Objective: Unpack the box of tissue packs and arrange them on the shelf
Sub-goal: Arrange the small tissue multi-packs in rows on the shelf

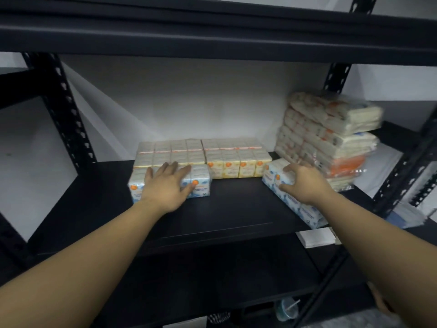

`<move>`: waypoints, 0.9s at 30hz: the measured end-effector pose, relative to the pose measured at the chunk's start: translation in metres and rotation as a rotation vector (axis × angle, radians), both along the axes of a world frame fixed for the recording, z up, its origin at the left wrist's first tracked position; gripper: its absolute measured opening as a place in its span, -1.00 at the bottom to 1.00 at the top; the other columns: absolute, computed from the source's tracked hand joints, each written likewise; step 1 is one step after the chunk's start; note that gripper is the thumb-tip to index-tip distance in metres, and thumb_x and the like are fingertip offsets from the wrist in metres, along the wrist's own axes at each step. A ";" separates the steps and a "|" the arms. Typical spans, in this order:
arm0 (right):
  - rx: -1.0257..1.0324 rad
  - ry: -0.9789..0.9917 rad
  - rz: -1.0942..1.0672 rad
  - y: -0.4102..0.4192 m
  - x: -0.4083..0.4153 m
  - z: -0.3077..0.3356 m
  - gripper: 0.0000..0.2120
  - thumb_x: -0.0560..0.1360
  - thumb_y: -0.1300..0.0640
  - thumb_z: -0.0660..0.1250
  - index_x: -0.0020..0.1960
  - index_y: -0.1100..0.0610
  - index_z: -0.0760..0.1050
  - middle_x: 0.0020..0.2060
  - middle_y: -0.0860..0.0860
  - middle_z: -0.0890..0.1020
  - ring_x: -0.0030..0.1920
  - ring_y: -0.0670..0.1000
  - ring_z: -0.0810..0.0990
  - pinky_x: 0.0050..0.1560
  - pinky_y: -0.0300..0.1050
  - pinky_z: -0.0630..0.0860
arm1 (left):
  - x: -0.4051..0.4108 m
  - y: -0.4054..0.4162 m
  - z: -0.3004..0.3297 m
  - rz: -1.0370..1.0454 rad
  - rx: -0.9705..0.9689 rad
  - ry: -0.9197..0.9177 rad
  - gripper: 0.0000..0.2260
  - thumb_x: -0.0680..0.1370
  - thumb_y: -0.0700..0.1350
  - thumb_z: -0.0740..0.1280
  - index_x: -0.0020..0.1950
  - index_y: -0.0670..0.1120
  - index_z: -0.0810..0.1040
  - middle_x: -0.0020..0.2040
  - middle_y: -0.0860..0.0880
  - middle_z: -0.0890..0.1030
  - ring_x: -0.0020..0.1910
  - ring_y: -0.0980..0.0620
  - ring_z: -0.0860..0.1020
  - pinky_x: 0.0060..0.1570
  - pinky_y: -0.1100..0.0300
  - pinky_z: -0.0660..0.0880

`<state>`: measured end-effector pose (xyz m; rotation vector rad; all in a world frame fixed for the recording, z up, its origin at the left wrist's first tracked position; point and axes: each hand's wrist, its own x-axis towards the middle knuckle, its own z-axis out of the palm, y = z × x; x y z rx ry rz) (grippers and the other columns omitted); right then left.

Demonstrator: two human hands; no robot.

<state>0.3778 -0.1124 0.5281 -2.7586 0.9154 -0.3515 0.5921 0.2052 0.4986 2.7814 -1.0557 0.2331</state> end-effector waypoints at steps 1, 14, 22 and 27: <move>0.002 -0.014 0.036 -0.002 -0.004 0.000 -0.40 0.46 -0.17 0.51 0.44 -0.02 0.49 0.39 0.11 0.52 0.33 0.18 0.51 0.21 -0.02 0.47 | 0.001 -0.001 0.000 0.000 -0.003 -0.003 -0.42 0.64 0.37 0.00 0.65 0.25 0.09 0.68 0.00 0.14 0.66 -0.08 0.06 0.58 -0.27 -0.06; 0.029 0.035 0.409 0.022 0.020 -0.005 -0.38 0.51 0.16 0.48 0.49 -0.22 0.43 0.52 -0.13 0.40 0.53 -0.02 0.25 0.54 -0.05 0.21 | 0.005 0.004 -0.004 -0.029 -0.023 -0.016 -0.44 0.65 0.34 0.06 0.64 0.26 0.10 0.67 0.01 0.16 0.65 -0.06 0.08 0.58 -0.25 -0.04; 0.104 0.001 0.503 0.045 0.058 -0.009 -0.43 0.56 0.23 0.39 0.49 -0.18 0.43 0.56 -0.17 0.35 0.55 0.00 0.29 0.54 -0.04 0.24 | 0.003 0.009 -0.007 -0.039 -0.065 -0.025 -0.46 0.66 0.31 0.10 0.63 0.27 0.13 0.67 0.02 0.18 0.65 -0.05 0.08 0.59 -0.20 -0.06; 0.121 -0.060 0.527 0.051 0.075 -0.016 -0.46 0.54 0.10 0.48 0.46 -0.14 0.44 0.52 -0.17 0.39 0.51 0.01 0.30 0.49 -0.06 0.24 | 0.006 0.010 -0.008 -0.039 -0.069 -0.024 -0.46 0.65 0.32 0.10 0.63 0.28 0.13 0.66 0.02 0.19 0.65 -0.04 0.08 0.59 -0.18 -0.07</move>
